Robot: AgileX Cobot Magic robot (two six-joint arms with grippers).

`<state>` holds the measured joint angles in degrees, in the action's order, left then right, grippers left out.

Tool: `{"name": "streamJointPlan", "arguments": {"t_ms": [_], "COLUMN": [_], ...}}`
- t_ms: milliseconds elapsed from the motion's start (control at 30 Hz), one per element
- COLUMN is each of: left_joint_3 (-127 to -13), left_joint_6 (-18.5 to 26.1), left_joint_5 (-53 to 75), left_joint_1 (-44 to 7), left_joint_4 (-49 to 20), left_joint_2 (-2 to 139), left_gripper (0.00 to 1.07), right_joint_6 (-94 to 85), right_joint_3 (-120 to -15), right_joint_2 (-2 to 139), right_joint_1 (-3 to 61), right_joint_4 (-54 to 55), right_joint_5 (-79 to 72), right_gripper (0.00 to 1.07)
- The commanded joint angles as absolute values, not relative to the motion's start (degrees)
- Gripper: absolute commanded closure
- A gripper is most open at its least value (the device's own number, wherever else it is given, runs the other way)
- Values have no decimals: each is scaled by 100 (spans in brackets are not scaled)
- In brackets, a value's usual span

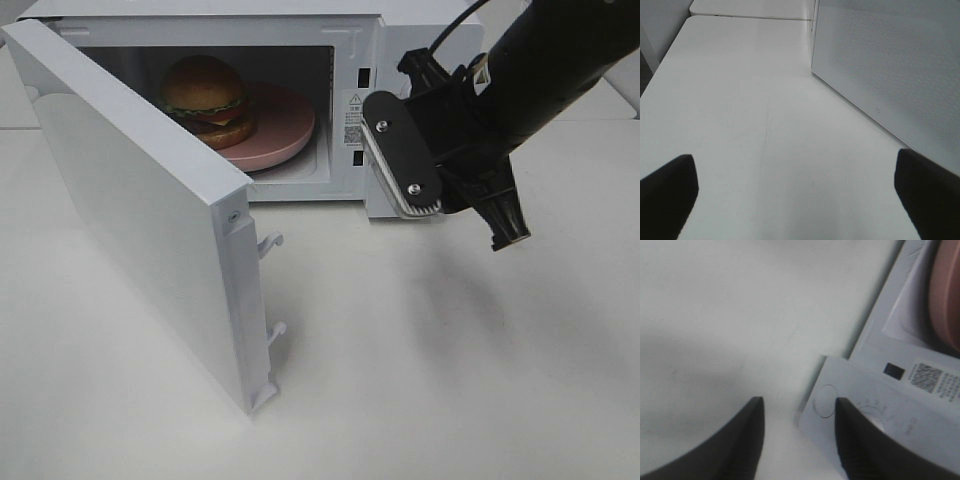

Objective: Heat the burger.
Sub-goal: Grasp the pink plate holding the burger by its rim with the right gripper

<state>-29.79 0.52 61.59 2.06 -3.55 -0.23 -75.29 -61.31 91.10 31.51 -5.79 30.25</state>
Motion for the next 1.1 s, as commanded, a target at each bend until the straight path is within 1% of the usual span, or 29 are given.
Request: {"name": "streamJointPlan", "arguments": {"t_ms": [33, 67, 100, 133, 167, 200, 233, 367, 633, 1100], "left_joint_3": [-2962, -2962, -2962, -2962, -2962, -2962, -2962, -2962, -2962, -2962], "left_joint_6": [52, 52, 52, 52, 52, 52, 52, 52, 52, 52], "left_joint_5": [6142, 6142, 6142, 6142, 6142, 6142, 6142, 6142, 6142, 6142], "left_joint_1": [206, 206, 206, 206, 206, 206, 206, 206, 206, 206], "left_joint_4": [-361, -361, -361, -361, -361, -361, -361, -361, -361, -361], "left_joint_2": [-57, -57, -57, -57, -57, -57, -57, -57, -57, -57], "left_gripper": [6, 6, 6, 6, 6, 6, 6, 6, 6, 6], "right_joint_6": [-7036, -6749, -6749, -6641, -6641, -6492, -6474, -6480, -6348, -6159], "right_joint_3": [-6159, -6159, -6159, -6159, -6159, -6159, -6194, -6320, -6910, -8050], "right_joint_2": [9087, 9133, 9133, 9150, 9150, 9219, 9316, 9460, 9987, 11035], "right_joint_1": [3323, 3386, 3386, 3409, 3409, 3472, 3535, 3604, 3787, 3787], "right_joint_4": [-647, -716, -716, -779, -779, -917, -934, -957, -1123, -1146], "right_joint_5": [2693, 2590, 2590, 2561, 2561, 2515, 2510, 2510, 2515, 2504], "right_gripper": [33, 21, 21, 17, 17, 11, 9, 10, 12, 16]}}
